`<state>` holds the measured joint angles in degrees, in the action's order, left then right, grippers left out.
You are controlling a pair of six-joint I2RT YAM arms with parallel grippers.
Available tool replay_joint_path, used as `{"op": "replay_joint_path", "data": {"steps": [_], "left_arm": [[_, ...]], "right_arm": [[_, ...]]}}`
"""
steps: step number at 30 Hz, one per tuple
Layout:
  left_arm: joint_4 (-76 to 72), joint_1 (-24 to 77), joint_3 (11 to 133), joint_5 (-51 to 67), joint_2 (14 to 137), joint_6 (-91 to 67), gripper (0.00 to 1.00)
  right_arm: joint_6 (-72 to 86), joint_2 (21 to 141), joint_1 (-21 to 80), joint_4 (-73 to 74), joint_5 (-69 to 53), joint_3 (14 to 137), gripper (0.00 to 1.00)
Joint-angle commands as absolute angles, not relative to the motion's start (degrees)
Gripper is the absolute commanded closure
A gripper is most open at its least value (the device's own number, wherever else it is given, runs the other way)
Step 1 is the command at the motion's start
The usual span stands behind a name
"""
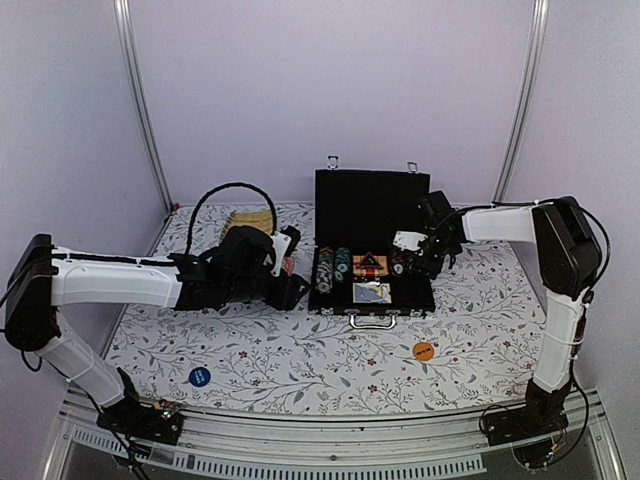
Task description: Pack up texas hold em set
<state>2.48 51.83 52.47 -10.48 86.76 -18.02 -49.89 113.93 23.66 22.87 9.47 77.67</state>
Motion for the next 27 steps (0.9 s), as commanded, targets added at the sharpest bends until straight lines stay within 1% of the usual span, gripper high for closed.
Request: {"op": "replay_joint_path", "data": {"steps": [1,12,17,27], "left_arm": [[2.05,51.07,52.91,-9.44,88.04,-17.49,0.37],[2.44,51.07,52.73,-9.49,87.37,-17.66,0.37],[2.46,51.07,52.95,-9.55,87.43,-17.46,0.37],[2.34,50.99,53.17,-9.49,87.87,-17.05,0.37]], "right_arm": [[-48.48,111.72,23.42,25.66,7.38,77.72,0.24],[-46.28,116.78,23.43,22.45,12.96,80.83,0.23],[-45.91,118.08,23.40,21.54,13.53,82.02,0.24],[-45.40,116.30,23.40,20.91,14.29,80.67,0.24]]}}
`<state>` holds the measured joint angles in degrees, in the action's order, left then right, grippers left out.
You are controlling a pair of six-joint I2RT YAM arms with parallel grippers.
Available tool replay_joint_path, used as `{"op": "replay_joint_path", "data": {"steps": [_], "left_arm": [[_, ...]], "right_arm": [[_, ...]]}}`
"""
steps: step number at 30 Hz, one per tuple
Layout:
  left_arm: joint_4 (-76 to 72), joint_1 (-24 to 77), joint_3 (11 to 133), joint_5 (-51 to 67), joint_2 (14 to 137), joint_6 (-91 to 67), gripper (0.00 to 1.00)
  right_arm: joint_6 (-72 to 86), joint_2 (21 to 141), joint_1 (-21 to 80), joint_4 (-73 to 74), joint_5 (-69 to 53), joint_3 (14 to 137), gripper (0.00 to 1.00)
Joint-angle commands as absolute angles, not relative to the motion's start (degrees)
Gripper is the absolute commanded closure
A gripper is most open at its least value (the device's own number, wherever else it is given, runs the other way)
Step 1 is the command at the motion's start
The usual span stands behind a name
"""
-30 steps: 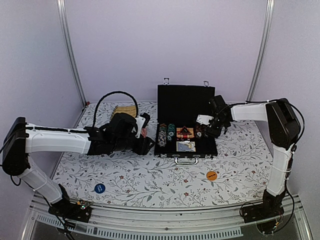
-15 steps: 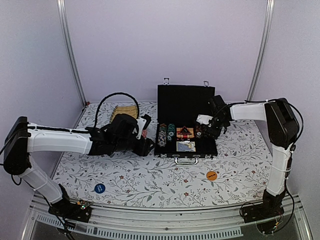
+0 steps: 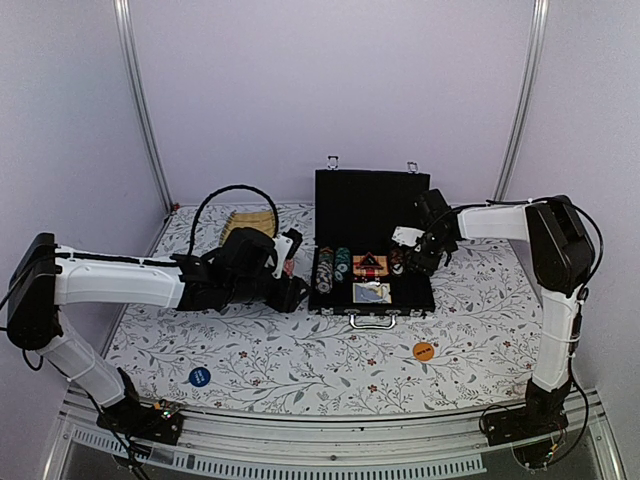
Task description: Pack up texas hold em set
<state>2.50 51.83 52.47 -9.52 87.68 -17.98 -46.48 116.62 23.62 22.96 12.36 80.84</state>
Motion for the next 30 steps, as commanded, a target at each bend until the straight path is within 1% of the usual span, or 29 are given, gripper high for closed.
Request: {"op": "replay_joint_path", "data": {"steps": [1,4,12,18,23,30], "left_arm": [[2.29,51.03,53.24,-9.37,87.93,-17.05,0.37],[2.61,51.00,53.62,-9.31,88.00,-16.94,0.37],[3.60,50.81,53.67,-10.47,87.36,-17.04,0.35],[4.31,50.70,53.89,-10.21,87.71,-17.13,0.35],[3.96,50.69,54.06,-9.98,88.17,-17.35,0.35],[3.52,50.63,54.43,-8.99,89.26,-17.84,0.35]], "right_arm": [[-45.30,115.91,23.39,20.96,14.03,80.43,0.24],[-44.81,113.47,23.50,23.63,10.83,80.46,0.24],[-43.25,102.56,24.67,38.82,-3.64,80.27,0.24],[-47.28,95.39,28.38,49.75,-14.81,72.18,0.29],[-50.93,91.99,30.67,50.99,-16.18,62.93,0.34],[-53.81,88.18,33.20,48.99,-16.46,56.29,0.34]]}}
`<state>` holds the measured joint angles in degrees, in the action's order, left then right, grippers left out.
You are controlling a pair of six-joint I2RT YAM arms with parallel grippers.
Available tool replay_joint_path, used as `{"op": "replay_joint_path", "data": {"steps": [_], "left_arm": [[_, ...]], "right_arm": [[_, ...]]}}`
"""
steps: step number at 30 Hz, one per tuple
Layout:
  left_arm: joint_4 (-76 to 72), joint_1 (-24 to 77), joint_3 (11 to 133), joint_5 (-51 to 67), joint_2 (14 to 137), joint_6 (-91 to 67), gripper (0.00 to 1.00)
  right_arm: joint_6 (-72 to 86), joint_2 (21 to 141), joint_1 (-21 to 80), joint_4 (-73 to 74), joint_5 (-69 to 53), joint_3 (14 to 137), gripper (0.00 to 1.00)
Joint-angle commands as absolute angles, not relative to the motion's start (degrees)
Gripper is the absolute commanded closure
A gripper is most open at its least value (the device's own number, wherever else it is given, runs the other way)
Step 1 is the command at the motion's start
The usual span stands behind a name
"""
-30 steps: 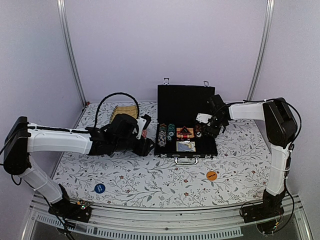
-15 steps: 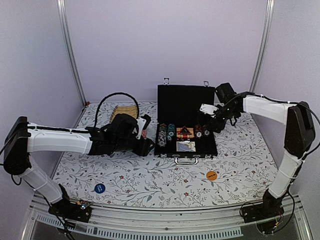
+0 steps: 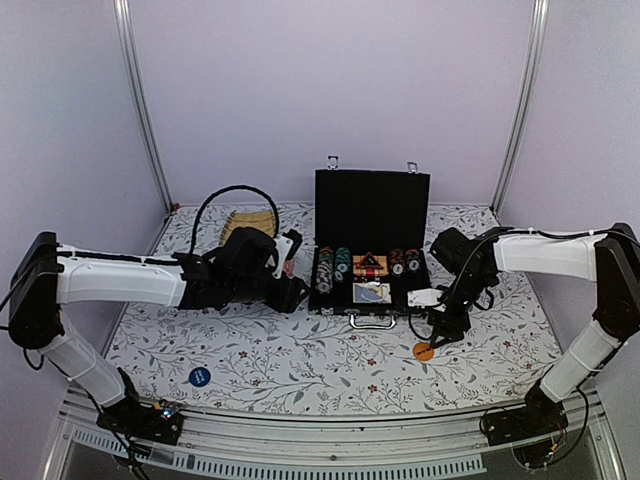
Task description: Pack up texas hold em set
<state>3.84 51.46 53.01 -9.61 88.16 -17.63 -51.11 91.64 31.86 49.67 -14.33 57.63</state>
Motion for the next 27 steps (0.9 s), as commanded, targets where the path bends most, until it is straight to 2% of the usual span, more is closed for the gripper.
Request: {"op": "replay_joint_path", "data": {"steps": [1,27], "left_arm": [[3.49,50.70,54.41,-8.91,89.37,-17.92,0.35],[3.17,50.67,54.22,-8.73,89.12,-17.82,0.35]], "right_arm": [[-53.87,88.23,33.57,48.64,-16.37,55.79,0.33],[-50.51,93.93,43.28,37.91,-2.83,48.00,0.36]]}}
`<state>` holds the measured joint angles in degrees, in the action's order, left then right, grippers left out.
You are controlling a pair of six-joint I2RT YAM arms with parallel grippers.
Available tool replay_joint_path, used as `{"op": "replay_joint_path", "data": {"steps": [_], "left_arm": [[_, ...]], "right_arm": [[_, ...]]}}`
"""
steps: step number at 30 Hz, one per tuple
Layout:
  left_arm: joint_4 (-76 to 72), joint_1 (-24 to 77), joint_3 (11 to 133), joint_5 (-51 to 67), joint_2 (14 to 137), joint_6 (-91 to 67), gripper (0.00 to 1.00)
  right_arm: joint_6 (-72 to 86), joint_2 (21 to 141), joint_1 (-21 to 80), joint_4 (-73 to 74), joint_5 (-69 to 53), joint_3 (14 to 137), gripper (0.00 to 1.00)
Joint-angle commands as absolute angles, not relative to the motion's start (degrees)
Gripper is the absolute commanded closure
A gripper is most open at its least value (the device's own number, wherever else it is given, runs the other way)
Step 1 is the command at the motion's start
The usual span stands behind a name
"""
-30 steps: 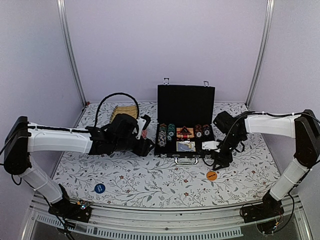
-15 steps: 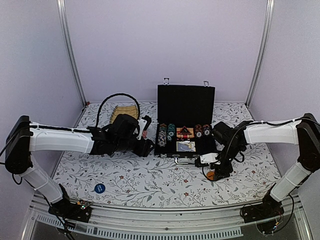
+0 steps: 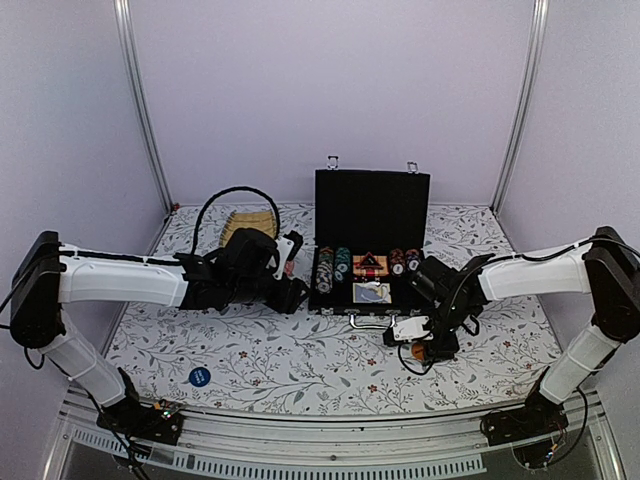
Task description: Pack up texas hold em set
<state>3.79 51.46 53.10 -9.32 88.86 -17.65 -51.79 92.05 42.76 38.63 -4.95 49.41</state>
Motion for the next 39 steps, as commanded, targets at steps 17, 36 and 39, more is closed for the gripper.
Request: {"op": "replay_joint_path", "data": {"steps": [17,36,39], "left_arm": [[2.72,50.68,53.95,-8.23,89.17,-17.99,0.35],[2.20,50.69,53.85,-8.14,89.46,-17.53,0.35],[2.11,50.63,53.76,-8.07,89.47,-17.49,0.35]], "right_arm": [[-49.36,94.92,43.30,42.48,-2.90,52.55,0.31],[-48.46,99.50,43.31,41.78,-2.28,53.05,0.44],[-48.19,99.75,43.35,42.07,-1.85,53.41,0.50]]}}
